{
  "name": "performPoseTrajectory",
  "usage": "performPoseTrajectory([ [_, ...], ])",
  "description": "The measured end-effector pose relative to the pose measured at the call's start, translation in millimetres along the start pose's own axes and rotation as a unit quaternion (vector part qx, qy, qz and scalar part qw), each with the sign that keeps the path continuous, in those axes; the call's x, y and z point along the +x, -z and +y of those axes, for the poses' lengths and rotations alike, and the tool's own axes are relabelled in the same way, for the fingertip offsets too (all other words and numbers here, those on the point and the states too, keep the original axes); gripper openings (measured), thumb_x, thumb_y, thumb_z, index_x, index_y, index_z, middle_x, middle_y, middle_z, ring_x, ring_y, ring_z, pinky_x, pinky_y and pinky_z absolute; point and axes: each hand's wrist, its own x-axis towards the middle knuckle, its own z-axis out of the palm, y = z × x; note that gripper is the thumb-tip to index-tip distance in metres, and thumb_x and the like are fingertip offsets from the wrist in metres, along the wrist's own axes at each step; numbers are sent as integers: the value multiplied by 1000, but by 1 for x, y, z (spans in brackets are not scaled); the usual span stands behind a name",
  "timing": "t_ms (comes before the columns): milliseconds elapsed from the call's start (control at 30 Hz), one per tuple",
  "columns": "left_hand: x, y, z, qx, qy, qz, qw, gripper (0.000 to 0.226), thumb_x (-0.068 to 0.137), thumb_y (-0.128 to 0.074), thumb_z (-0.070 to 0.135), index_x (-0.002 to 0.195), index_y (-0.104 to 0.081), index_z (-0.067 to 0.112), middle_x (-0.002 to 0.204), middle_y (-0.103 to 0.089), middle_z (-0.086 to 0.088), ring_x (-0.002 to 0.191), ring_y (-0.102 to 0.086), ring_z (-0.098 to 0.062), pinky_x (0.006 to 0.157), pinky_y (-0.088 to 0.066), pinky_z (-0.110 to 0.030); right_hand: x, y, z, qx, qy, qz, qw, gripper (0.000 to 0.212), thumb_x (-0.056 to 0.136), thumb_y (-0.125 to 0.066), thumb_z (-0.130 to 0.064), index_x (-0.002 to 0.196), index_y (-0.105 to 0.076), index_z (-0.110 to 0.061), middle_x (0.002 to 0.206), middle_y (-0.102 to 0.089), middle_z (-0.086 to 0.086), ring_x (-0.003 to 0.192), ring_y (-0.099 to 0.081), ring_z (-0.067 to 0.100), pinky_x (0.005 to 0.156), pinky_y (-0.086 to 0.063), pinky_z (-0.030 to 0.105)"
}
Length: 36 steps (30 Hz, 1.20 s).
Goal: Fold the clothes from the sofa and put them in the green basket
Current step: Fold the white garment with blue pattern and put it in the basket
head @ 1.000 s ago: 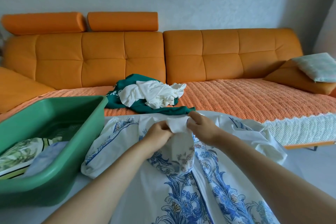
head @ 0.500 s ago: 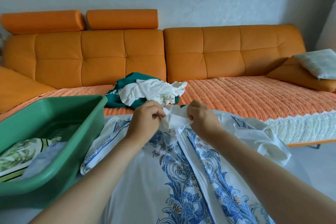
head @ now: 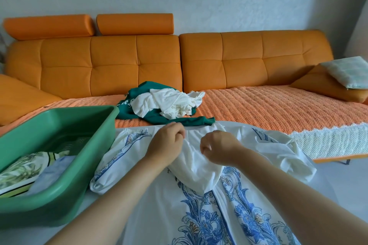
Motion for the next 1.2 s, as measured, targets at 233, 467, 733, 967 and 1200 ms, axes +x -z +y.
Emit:
performPoseTrajectory([
  [233, -16, -13, -38, 240, 139, -439, 855, 109, 78, -49, 84, 157, 12, 38, 164, 22, 4, 152, 18, -27, 119, 1, -57, 2, -50, 23, -4, -26, -198, 980, 105, 76, -54, -82, 156, -1, -41, 167, 8, -1, 153, 9, 23, 120, 1, 60],
  [467, 16, 2, -50, 267, 84, -204, 938, 36, 102, -30, 44, 86, -54, 24, 107, -63, -3, 101, -55, -25, 83, -41, -37, 24, -49, 24, -54, -75, -38, 995, 66, 88, -28, -76, 136, -51, -36, 140, -49, 0, 129, -41, 22, 110, -28, 47],
  [733, 63, -27, -89, 205, 29, -192, 959, 60, 95, -38, -6, 149, -43, 18, 149, -46, -6, 138, -36, -25, 114, -29, -35, 80, -46, 40, -69, -80, -26, 994, 60, 92, -43, -4, 145, -44, -31, 141, -45, -3, 112, -58, 28, 84, -51, 38],
  [967, 68, -22, -138, 170, 71, -238, 954, 27, 97, -42, 6, 111, -60, 21, 115, -53, -3, 110, -50, -25, 89, -44, -39, 110, -58, 73, -103, -95, -61, 988, 28, 102, -41, -19, 124, -57, -21, 120, -55, 5, 108, -59, 29, 81, -48, 36],
  [1200, 78, -14, -148, 355, 138, -81, 921, 14, 89, -50, 0, 99, -50, 10, 96, -62, -13, 82, -53, -29, 63, -39, -37, 125, -68, 69, -130, -109, 20, 985, 20, 101, -38, -14, 107, -57, -11, 112, -56, 8, 100, -57, 29, 78, -47, 37],
])
